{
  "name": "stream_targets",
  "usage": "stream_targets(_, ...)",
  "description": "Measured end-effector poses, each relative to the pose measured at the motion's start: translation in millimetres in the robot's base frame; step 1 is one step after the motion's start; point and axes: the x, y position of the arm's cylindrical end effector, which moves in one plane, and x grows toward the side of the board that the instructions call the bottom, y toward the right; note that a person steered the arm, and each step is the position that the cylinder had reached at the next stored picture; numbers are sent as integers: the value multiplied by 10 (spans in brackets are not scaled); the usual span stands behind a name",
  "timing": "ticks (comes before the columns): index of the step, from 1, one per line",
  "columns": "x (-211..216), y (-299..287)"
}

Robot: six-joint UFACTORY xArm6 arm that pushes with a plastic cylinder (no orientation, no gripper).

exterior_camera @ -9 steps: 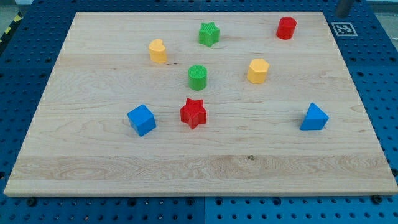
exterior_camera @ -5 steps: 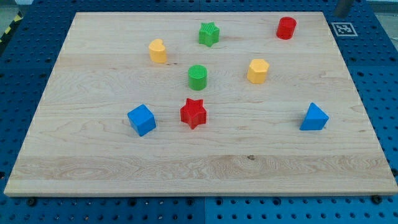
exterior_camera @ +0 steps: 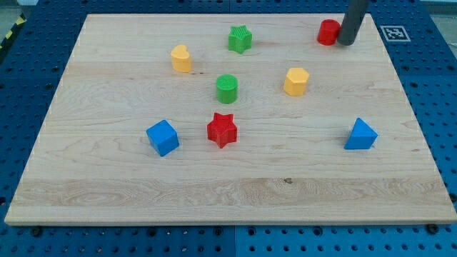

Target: Slide red circle towards yellow hexagon

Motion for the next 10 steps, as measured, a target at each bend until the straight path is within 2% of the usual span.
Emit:
stream_targets(3, 106, 10)
stream_targets(5, -112, 409)
stream_targets(6, -171, 409)
stream_targets(7, -466, 340)
stream_targets(10, -346, -69)
